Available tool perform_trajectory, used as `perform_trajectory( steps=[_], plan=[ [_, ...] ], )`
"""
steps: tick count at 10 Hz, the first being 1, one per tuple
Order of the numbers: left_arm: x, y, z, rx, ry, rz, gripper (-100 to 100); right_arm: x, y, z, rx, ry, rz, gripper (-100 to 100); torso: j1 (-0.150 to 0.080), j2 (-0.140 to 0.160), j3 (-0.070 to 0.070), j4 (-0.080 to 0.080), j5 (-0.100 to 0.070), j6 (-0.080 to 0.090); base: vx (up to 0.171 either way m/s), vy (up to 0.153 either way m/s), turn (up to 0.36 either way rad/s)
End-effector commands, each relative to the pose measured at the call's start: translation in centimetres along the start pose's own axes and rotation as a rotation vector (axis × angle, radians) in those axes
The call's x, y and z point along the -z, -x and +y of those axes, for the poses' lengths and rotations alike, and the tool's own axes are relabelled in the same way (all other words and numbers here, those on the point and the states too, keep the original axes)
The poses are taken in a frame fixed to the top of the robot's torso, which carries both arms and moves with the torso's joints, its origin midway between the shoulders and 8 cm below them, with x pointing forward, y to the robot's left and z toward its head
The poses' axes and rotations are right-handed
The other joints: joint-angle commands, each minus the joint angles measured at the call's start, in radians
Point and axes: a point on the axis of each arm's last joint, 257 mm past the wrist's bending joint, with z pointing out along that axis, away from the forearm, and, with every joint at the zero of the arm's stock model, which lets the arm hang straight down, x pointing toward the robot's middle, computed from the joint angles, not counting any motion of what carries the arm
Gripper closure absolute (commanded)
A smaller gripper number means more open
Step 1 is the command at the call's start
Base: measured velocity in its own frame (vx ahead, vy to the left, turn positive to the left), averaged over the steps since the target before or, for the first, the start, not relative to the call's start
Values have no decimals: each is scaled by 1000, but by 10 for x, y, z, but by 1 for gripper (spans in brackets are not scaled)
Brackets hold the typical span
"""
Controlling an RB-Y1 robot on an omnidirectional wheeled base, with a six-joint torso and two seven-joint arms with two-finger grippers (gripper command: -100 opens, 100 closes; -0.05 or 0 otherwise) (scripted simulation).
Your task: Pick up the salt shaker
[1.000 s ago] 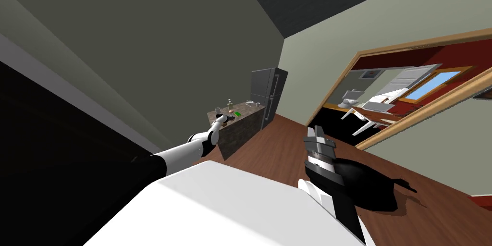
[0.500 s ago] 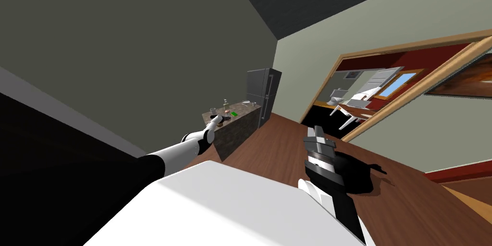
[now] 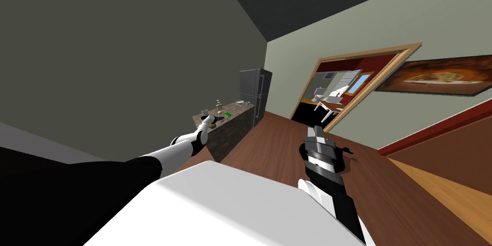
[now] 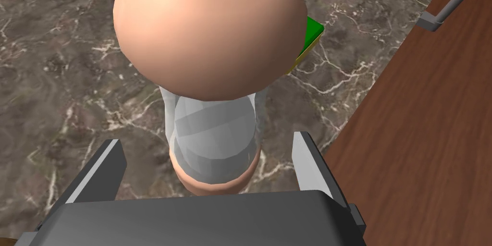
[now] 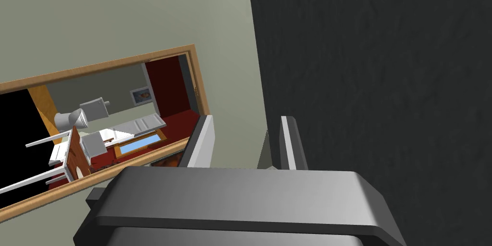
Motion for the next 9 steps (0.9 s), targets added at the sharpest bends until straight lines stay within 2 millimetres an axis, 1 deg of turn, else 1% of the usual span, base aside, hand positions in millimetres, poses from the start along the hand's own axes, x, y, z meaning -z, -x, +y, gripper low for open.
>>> perform_trajectory(
  steps=[1,2,3,4,5,6,8,9],
  plan=[
    [-1,2,-5,3,-6,-6,-100,0,0,0,0,0,0,0,0,0,0,0,0,0,-3,-2,31],
    [-2,10,-4,8,-4,-20,-100,0,0,0,0,0,0,0,1,-1,0,0,0,0,0,0,0],
    [-2,10,-4,8,-4,-20,-100,0,0,0,0,0,0,0,1,-1,-1,0,1,0,0,0,0],
    [9,11,-45,22,-46,-15,-100,0,0,0,0,0,0,0,1,-1,-1,0,1,0,-10,-39,-406],
    [18,15,-74,52,-69,-8,-100,0,0,0,0,0,0,0,-1,-1,-1,0,0,2,-30,-87,-483],
    [24,6,-89,44,-90,2,-100,0,0,0,0,0,0,0,-4,1,0,0,-1,1,-22,-69,-184],
    [25,4,-92,43,-93,5,-100,0,0,0,0,0,0,0,-1,0,0,0,0,0,-1,-13,18],
    [41,1,-131,57,-134,19,-100,0,0,0,0,0,0,0,1,0,0,0,0,0,-4,-33,-350]
  ],
)
